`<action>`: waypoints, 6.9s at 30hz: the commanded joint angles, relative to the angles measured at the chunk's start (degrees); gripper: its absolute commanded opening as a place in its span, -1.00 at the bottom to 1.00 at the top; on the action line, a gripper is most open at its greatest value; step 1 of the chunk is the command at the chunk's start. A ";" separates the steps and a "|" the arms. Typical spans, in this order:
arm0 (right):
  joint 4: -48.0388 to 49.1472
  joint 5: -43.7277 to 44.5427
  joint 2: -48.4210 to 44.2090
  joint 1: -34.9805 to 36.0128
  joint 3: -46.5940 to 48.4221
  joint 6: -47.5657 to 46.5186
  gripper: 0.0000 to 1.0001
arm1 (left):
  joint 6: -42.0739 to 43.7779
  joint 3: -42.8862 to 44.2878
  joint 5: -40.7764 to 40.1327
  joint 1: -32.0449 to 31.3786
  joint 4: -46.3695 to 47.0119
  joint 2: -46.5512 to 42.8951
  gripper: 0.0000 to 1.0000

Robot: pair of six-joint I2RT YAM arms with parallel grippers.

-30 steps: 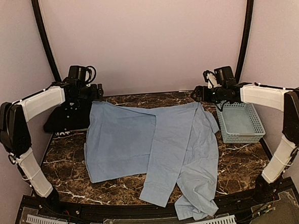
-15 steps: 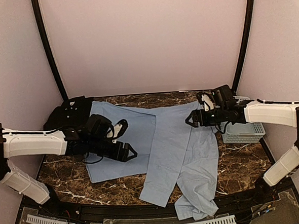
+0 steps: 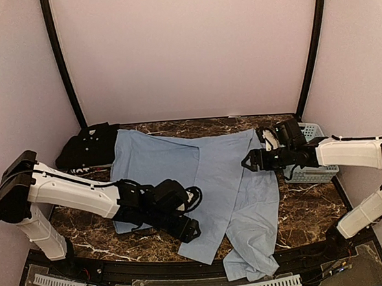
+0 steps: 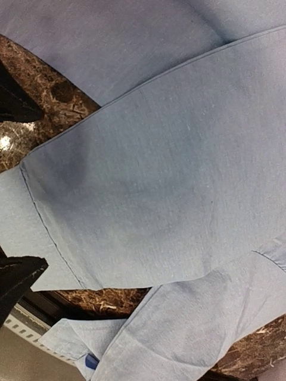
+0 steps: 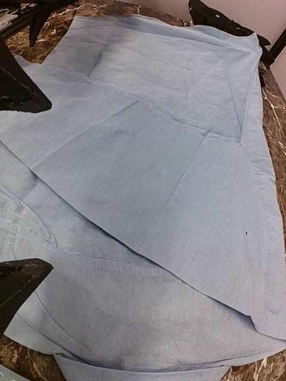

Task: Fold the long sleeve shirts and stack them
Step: Adjust the sleeve at the center of the board, then pick up the sleeve from the center of the board.

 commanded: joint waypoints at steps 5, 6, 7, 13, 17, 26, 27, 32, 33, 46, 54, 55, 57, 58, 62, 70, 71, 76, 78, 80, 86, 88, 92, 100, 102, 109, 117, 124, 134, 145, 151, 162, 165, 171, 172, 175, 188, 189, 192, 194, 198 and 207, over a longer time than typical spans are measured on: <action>3.84 -0.68 -2.90 0.41 -2.99 1.17 0.60 | -2.80 8.86 -11.87 -8.37 -12.95 9.04 0.48; 4.03 -0.65 -3.07 0.42 -3.30 1.26 0.60 | -2.93 9.12 -11.93 -9.25 -13.13 10.35 0.45; 4.02 -0.62 -3.02 0.42 -3.50 1.27 0.60 | -3.45 9.56 -12.03 -9.60 -13.43 10.89 0.37; 4.02 -0.31 -3.28 0.42 -3.84 1.05 0.60 | -4.82 8.88 -12.51 -10.56 -13.19 11.57 -0.13; 4.02 -0.47 -3.20 0.42 -3.58 0.97 0.59 | -4.95 8.10 -12.14 -10.57 -12.13 11.16 -0.50; 3.26 0.06 -3.80 0.38 -3.61 0.66 0.58 | -3.54 8.48 -14.07 -10.40 -11.82 8.73 -1.00; 2.99 0.04 -3.87 0.41 -3.39 0.58 0.58 | -3.21 8.71 -13.63 -10.31 -11.78 7.92 -1.00; -0.50 0.82 -5.59 0.42 -0.93 -0.31 0.58 | -0.72 9.64 -11.23 -7.79 -10.90 1.42 -1.00; -1.46 1.15 -6.28 0.40 -0.29 -0.65 0.58 | -0.11 9.56 -10.63 -6.42 -10.70 0.27 -1.00; -6.34 3.14 -9.49 0.42 6.16 -1.13 0.61 | 10.83 17.27 -5.70 12.72 -8.19 -13.01 -1.00; -7.67 6.02 -11.01 0.29 7.61 -0.51 0.64 | 19.46 47.86 -1.87 27.12 -15.02 1.27 -1.00; -8.11 7.00 -11.03 0.19 7.73 -0.61 0.65 | 20.41 51.30 -1.77 27.87 -16.67 5.41 -1.00; -9.16 8.39 -11.01 -0.33 8.01 -0.72 0.66 | 21.27 62.03 0.36 30.32 -19.03 11.94 -1.00; -9.34 8.62 -11.12 -0.66 8.03 -0.74 0.66 | 21.61 70.01 1.25 31.78 -19.82 14.36 -1.00; -9.06 7.50 -11.35 -1.66 7.58 -0.74 0.67 | 21.04 84.58 5.95 35.63 -19.96 24.98 -1.00; -6.85 6.39 -9.93 -2.09 4.56 -0.42 0.68 | 20.80 69.28 10.36 37.44 -9.51 27.65 -1.00; -6.57 6.11 -9.46 -2.17 4.44 -0.32 0.68 | 20.82 67.51 10.61 37.71 -9.08 28.11 -1.00; -5.14 4.87 -7.00 -2.14 4.14 0.02 0.68 | 20.55 67.56 12.69 38.28 -9.13 33.96 -1.00; -4.62 4.70 -6.32 -2.13 3.92 0.12 0.68 | 20.50 68.90 13.22 38.37 -9.10 36.86 -1.00; -4.28 4.34 -5.63 -2.13 3.73 0.23 0.68 | 20.30 71.21 13.32 38.45 -9.39 40.27 -1.00; -6.63 3.73 -6.22 -2.01 3.57 0.32 0.68 | 19.75 80.87 12.12 39.05 -10.63 49.36 -0.81; -9.32 3.97 -7.54 -1.62 3.50 0.50 0.67 | 19.92 81.77 11.03 39.41 -10.17 49.39 -0.57; -13.59 4.69 -11.77 1.68 1.06 3.51 0.68 | 20.93 82.71 5.91 40.35 -11.67 45.91 0.10; -22.86 2.89 -21.04 16.28 -5.68 10.52 0.68 | 21.29 73.30 0.25 40.87 -16.79 30.56 0.68; -24.80 3.06 -23.32 21.05 -6.60 13.16 0.69 | 19.49 64.36 2.11 40.74 -13.14 24.58 0.71; -28.78 5.44 -26.72 41.98 -8.67 23.96 0.69 | 16.33 33.57 2.75 39.12 1.14 6.57 0.91; -29.53 6.43 -18.20 55.21 -7.53 26.44 0.46 | 15.58 21.94 0.96 38.16 3.07 0.42 0.92; -35.19 10.83 -8.06 54.50 2.42 20.50 -1.00 | 17.19 14.25 2.64 34.83 4.84 -3.66 0.91; -40.90 11.66 0.30 34.37 19.66 0.42 -1.00 | 18.40 -3.45 8.57 30.29 19.02 -14.43 0.88; -40.99 23.59 27.15 16.23 34.96 -8.12 -0.13 | 17.03 -7.43 3.64 29.40 17.96 -15.19 0.86; -35.11 22.37 15.99 17.32 26.16 -2.99 0.39 | 15.66 -8.06 1.51 29.35 17.19 -15.38 0.86; -21.91 16.51 -9.28 27.37 0.94 11.23 0.59 | 15.80 -7.45 -0.92 29.39 17.45 -14.68 0.86; -14.32 13.52 -13.06 28.98 -6.68 15.10 0.58 | 15.12 -7.34 0.13 29.35 17.54 -14.20 0.86; -1.47 6.93 -14.09 30.19 -14.10 18.60 0.51 | 14.36 -8.15 0.67 29.36 17.51 -14.28 0.86; -0.10 6.25 -13.33 30.36 -14.43 18.82 0.49 | 14.35 -8.26 0.60 29.34 17.43 -14.27 0.86; 2.28 5.68 -11.40 31.13 -14.52 19.47 0.46 | 13.98 -8.92 0.53 29.41 17.27 -14.46 0.85; -7.58 16.93 -20.70 36.08 -13.93 25.71 0.37 | 13.87 -9.79 -0.91 29.39 16.66 -14.84 0.85; -6.89 16.69 -20.85 36.77 -14.14 26.32 0.38 | 13.93 -9.78 -0.94 29.35 16.66 -14.89 0.85; -4.59 16.41 -19.43 38.90 -14.44 27.39 0.41 | 14.20 -9.57 -0.97 29.34 16.55 -14.67 0.85; -3.15 16.29 -17.42 39.67 -14.20 27.61 0.43 | 14.31 -9.38 -0.91 29.38 16.36 -14.53 0.85; 0.77 16.07 -12.77 40.91 -14.14 28.54 0.44 | 14.42 -9.30 -0.91 29.39 16.05 -14.57 0.85; 12.21 12.99 -0.76 41.18 -11.94 27.36 0.25 | 14.42 -9.50 -0.96 29.42 15.11 -15.30 0.85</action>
